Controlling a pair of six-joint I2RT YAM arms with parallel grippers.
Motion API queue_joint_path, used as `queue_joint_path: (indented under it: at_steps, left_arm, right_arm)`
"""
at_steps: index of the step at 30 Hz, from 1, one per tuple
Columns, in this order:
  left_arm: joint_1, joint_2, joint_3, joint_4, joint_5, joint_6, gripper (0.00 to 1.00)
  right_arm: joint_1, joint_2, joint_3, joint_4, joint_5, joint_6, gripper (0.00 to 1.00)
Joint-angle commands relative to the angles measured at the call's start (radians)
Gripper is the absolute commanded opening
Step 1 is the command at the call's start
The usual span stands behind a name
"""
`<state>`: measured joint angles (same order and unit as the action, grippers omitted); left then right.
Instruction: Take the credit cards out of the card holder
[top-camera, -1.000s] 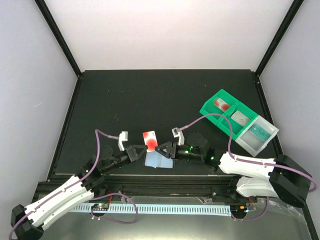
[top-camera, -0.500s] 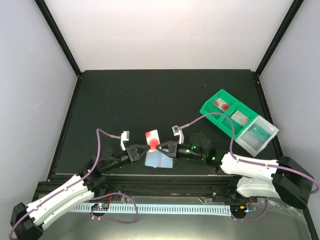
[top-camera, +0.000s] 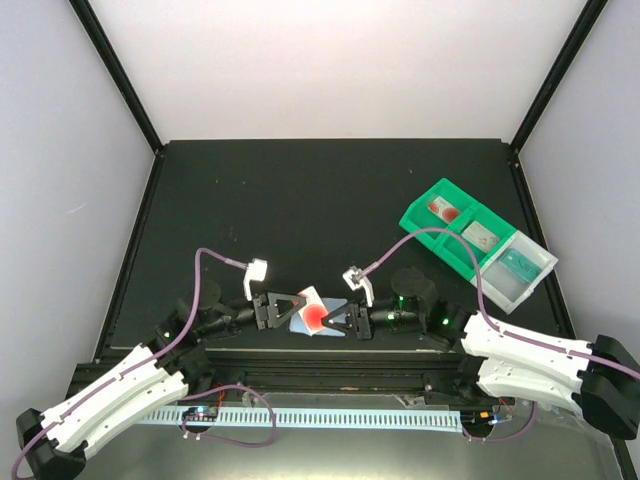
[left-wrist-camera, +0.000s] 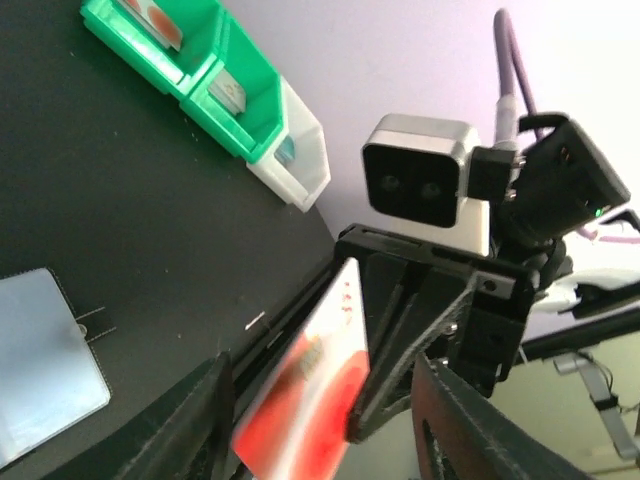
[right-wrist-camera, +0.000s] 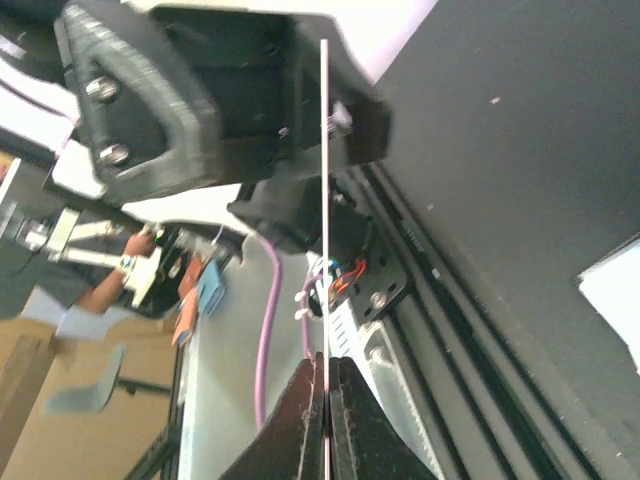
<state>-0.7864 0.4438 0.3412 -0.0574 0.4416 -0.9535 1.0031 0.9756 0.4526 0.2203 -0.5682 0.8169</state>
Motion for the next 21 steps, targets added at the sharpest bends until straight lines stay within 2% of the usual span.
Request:
queue_joint_path:
  at_steps: [1,4,7,8,10,14,16,21]
  left_arm:
    - [0.004,0.025,0.035,-0.029,0.104,0.087,0.46]
    - [0.004,0.042,0.022,0.026,0.150,0.075,0.32]
    - [0.006,0.059,0.018,0.063,0.181,0.067,0.05]
    - [0.006,0.062,0.018,0.066,0.183,0.065,0.02]
    - [0.006,0.063,0.018,0.065,0.180,0.058,0.02]
    - [0.006,0.049,0.001,0.092,0.136,0.011,0.02]
    - [0.006,0.032,-0.015,0.116,0.081,-0.016,0.02]
    - [0.006,-0.004,-0.065,0.203,-0.071,-0.094,0.01]
  right_arm:
    - [0.003,-0.047,-0.004,-0.042,-0.173,-0.100,0.01]
    - [0.003,-0.068,-0.007,-0.049,-0.189,-0.101,0.01]
    - [0.003,-0.082,0.005,-0.108,-0.158,-0.121,0.02]
    - [0.003,-0.089,0.005,-0.113,-0.139,-0.120,0.02]
    - [0.003,-0.107,-0.003,-0.113,-0.091,-0.093,0.06]
    - [0.002,-0.142,-0.020,-0.111,0.033,-0.031,0.23]
    - [0.003,-0.161,-0.037,-0.080,0.068,0.012,0.34]
    - [0.002,-0.182,-0.087,0.024,0.171,0.159,0.49]
